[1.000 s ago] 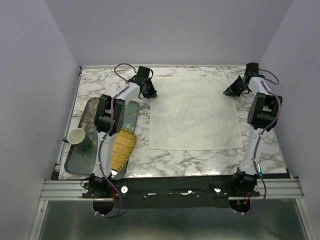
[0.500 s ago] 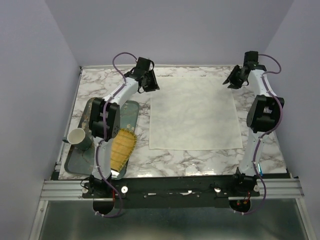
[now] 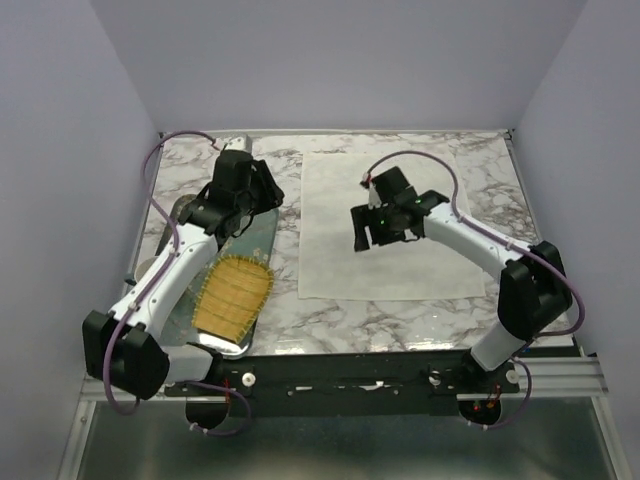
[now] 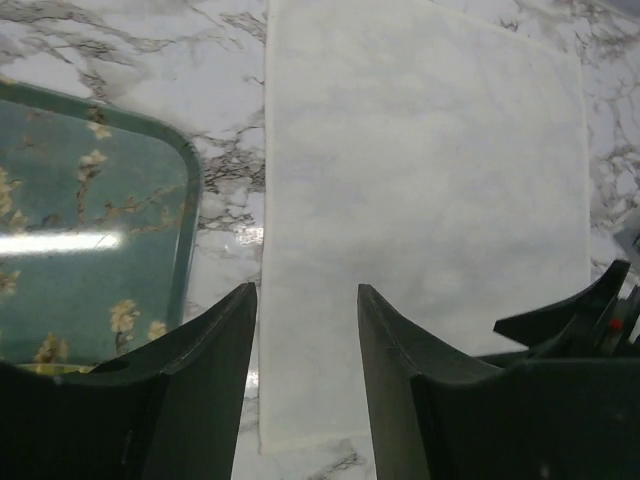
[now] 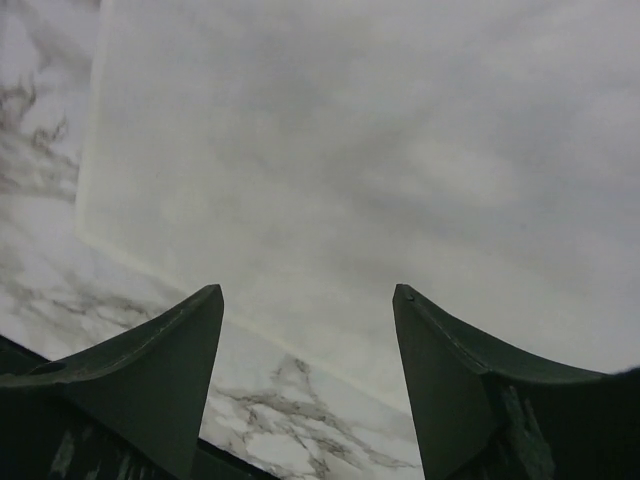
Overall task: Fold the napkin, place the utensils inside, and roll it up
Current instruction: Fold the napkin
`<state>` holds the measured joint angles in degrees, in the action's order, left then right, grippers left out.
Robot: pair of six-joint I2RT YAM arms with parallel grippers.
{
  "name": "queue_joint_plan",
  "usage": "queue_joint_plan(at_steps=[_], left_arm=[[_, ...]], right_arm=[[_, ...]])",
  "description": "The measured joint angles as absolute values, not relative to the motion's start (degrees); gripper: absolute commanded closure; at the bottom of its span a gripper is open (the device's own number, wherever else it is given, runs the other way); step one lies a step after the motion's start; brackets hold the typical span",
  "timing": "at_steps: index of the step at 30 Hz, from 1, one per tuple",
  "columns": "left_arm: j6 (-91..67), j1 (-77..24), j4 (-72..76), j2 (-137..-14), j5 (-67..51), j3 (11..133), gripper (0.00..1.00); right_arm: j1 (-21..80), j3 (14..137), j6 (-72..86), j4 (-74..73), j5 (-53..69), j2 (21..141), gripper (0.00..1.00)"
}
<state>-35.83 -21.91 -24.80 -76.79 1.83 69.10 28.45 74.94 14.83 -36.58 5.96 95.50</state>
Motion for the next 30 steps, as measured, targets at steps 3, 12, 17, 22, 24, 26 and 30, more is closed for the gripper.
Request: queue_joint_plan(at_steps=[3, 12, 17, 22, 24, 26, 30], left_arm=[[-36.29, -20.62, -25.45, -70.83, 4.64, 64.66, 0.39], [-36.45, -18.2, -26.96, -65.76, 7.33, 59.35, 0.4], [-36.16, -17.39, -27.62, -62.24, 8.43, 58.43, 0.37], [-35.77, -15.81, -27.99, -58.89, 9.02, 57.52, 0.36], [-35.57, -15.27, -28.12, -58.15, 9.26, 56.95, 0.36], [-35.46, -14.98, -28.4, -57.84, 9.43, 56.42, 0.36], [-35.2, -14.57, -28.84, -57.8, 9.45, 55.79, 0.35]], right_arm=[[37.65, 69.76, 12.8, -35.27, 5.63, 93.73, 0.22], [56.49, 76.99, 10.24, -31.79, 1.91, 103.55, 0.33], [60.07, 83.18, 9.98, -31.07, -0.47, 110.13, 0.49], [60.66, 84.6, 9.43, -31.14, -0.89, 112.4, 0.62], [60.8, 84.86, 9.26, -31.14, -0.86, 112.79, 0.62], [60.88, 85.21, 9.3, -31.11, -0.86, 113.3, 0.61], [61.56, 85.25, 9.37, -31.09, -0.86, 114.39, 0.59]])
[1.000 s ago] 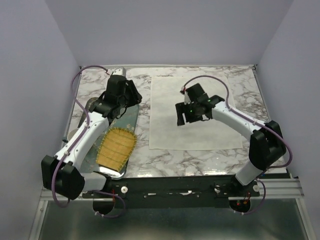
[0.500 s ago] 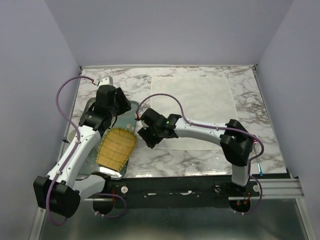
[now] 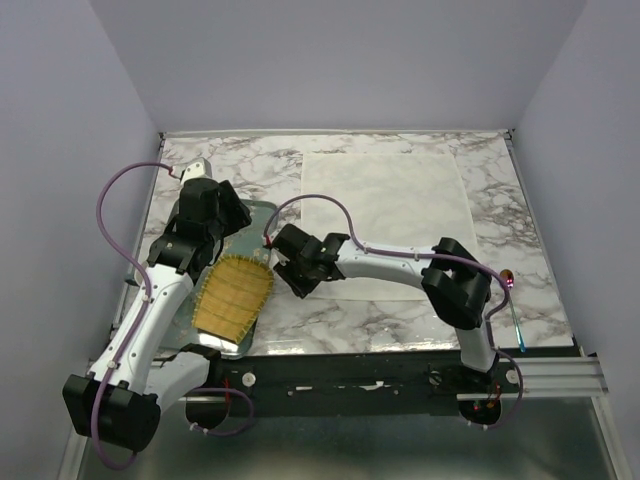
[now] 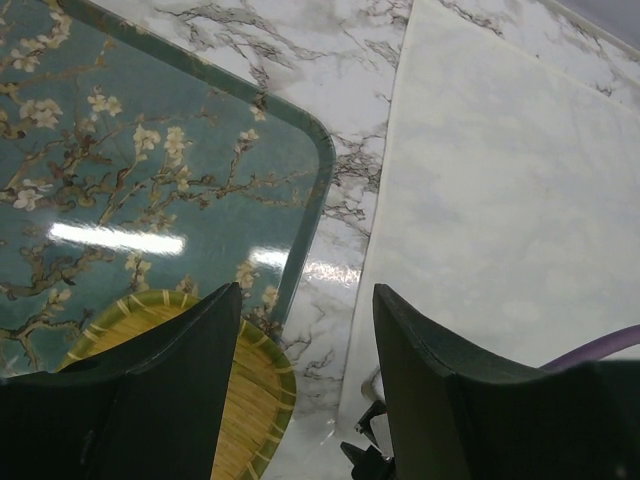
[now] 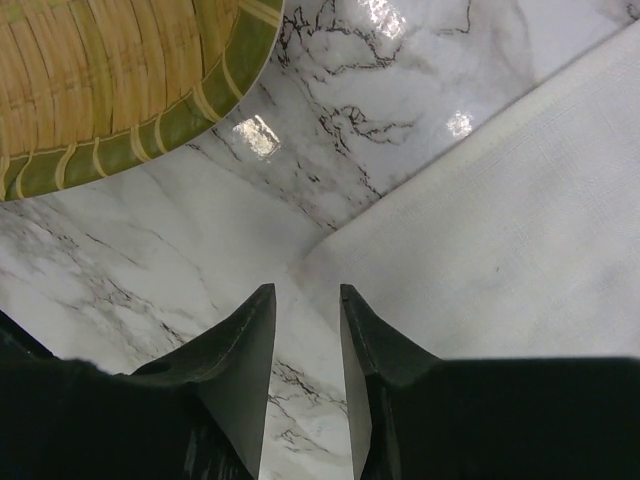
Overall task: Fold the napkin, place the utensils inside, and roll it up
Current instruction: Fold the napkin
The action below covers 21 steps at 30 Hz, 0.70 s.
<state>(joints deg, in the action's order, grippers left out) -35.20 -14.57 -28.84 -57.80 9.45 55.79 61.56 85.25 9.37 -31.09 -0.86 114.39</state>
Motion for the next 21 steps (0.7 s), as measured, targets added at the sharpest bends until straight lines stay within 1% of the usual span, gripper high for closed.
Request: queue_joint_plan(at_steps=[5, 21], left_arm=[[-35.11, -14.31, -28.86, -57.82, 9.43, 55.79, 0.35], [-35.09, -13.89, -28.82, -58.33, 9.37, 55.79, 0.35]], right_arm=[[62.08, 85.25, 9.37, -31.09, -0.89, 115.87, 0.56], [63.51, 85.41, 9.06, -30.79, -4.01, 118.41, 0.53]])
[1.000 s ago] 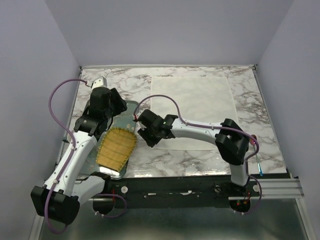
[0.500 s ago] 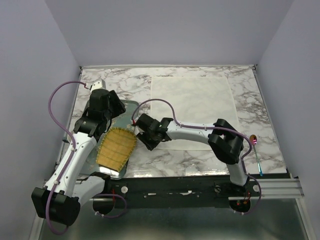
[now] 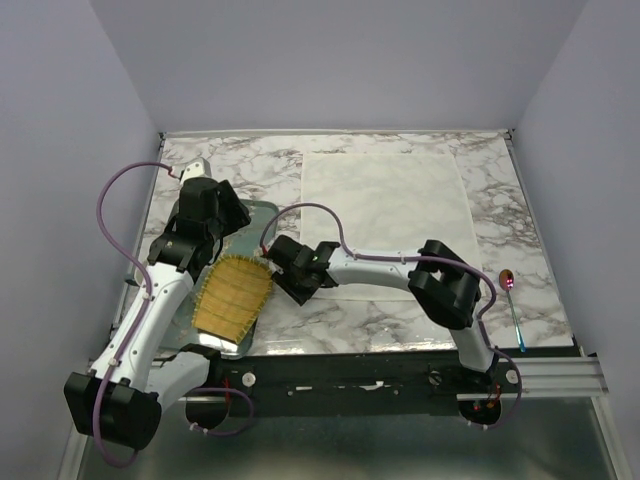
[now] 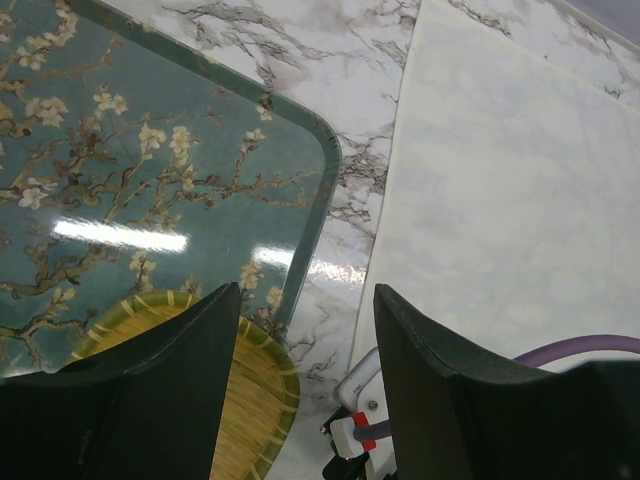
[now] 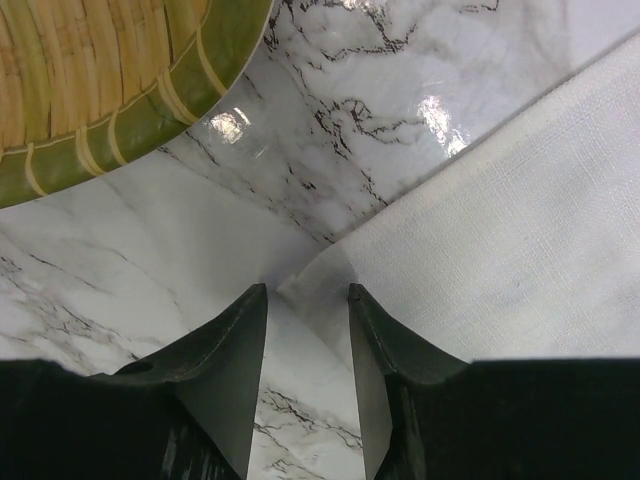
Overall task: Fold the napkin, place the utensils inside, and roll it up
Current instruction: Fold the napkin
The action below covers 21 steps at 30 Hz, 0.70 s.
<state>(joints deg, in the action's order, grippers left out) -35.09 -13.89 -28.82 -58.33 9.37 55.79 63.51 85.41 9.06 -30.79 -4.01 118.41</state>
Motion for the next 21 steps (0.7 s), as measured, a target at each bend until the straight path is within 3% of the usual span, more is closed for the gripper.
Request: queue_joint_plan(at_steps=[4, 8, 10, 16, 21], left_arm=[[-35.09, -13.85, -28.82, -58.52, 9.37, 55.75, 0.35], [-35.09, -13.63, -28.71, -58.85, 9.34, 55.72, 0.35], [-35.11, -13.54, -28.38, -59.37, 9.32, 55.72, 0.35], [-35.16, -13.5, -27.75, -61.84, 8.1, 55.7, 0.36], [-35.42, -13.45, -26.89, -64.66, 6.81, 55.72, 0.36]], right_arm=[[64.01, 85.34, 9.63, -30.63, -5.45, 118.45, 0.61], [64.18, 85.21, 11.05, -30.2, -7.53, 118.45, 0.93], [64.23, 85.21, 11.64, -29.93, -9.54, 118.45, 0.99], [63.05, 85.01, 12.53, -30.06, -10.85, 117.84, 0.99], [54.76, 81.71, 13.26, -30.33, -8.69, 111.35, 0.99]])
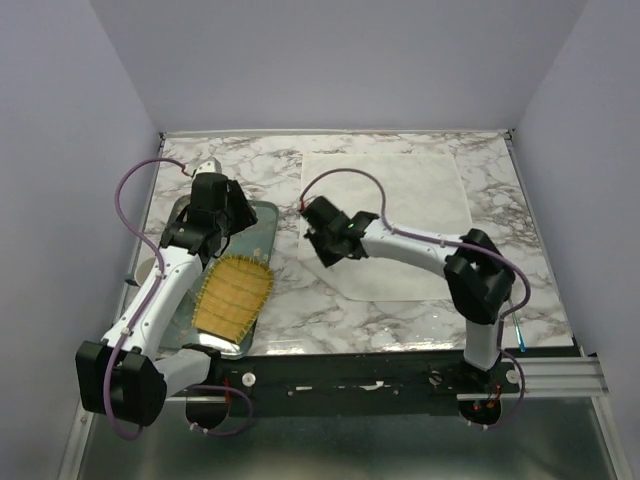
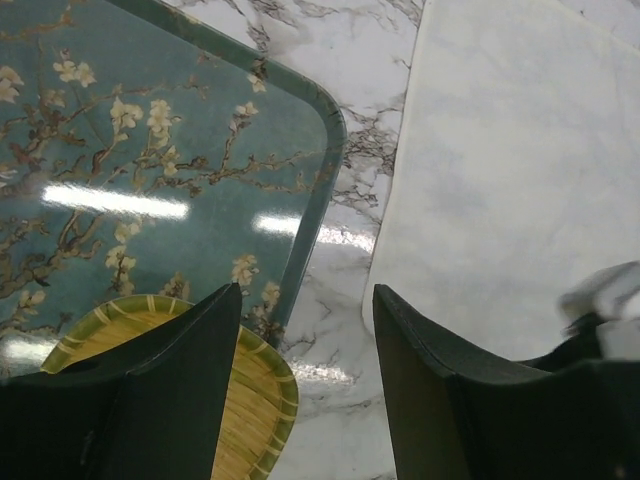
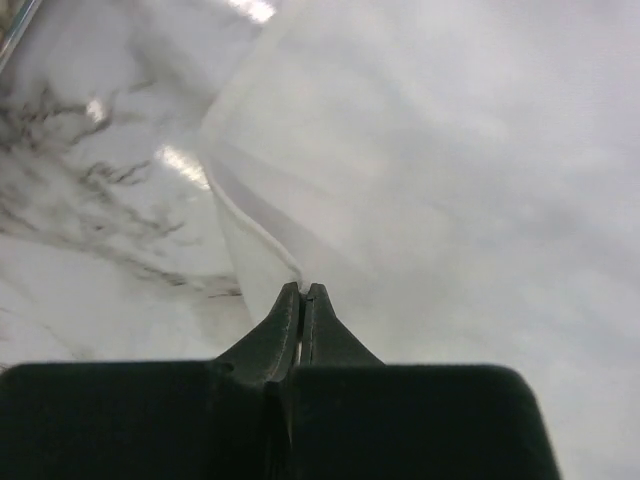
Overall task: Fold the napkin, place the utensils inside, and roll it up
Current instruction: Fold the napkin
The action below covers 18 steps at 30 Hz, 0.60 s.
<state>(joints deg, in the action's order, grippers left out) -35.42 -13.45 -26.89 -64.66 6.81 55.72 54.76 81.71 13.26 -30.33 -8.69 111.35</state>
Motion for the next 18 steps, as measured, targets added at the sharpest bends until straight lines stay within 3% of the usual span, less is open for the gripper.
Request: queue_joint_plan(at_steps=[6, 12, 18], left_arm=[[-36.1, -13.45, -25.76, -70.15, 3.51, 57.21, 0.35], [-36.23, -13.45, -25.23, -77.45, -0.67, 62.35, 0.34], [-36.01, -13.45, -24.47, -83.92, -3.64, 69.04, 0.35]], right_arm=[[38.44, 81.76, 12.38, -29.56, -7.88, 106.24, 0.99], [22.44, 86.59, 10.11, -29.95, -7.4, 110.74, 0.99], [13.43, 95.57, 6.72, -30.26, -6.55, 115.85, 0.99]])
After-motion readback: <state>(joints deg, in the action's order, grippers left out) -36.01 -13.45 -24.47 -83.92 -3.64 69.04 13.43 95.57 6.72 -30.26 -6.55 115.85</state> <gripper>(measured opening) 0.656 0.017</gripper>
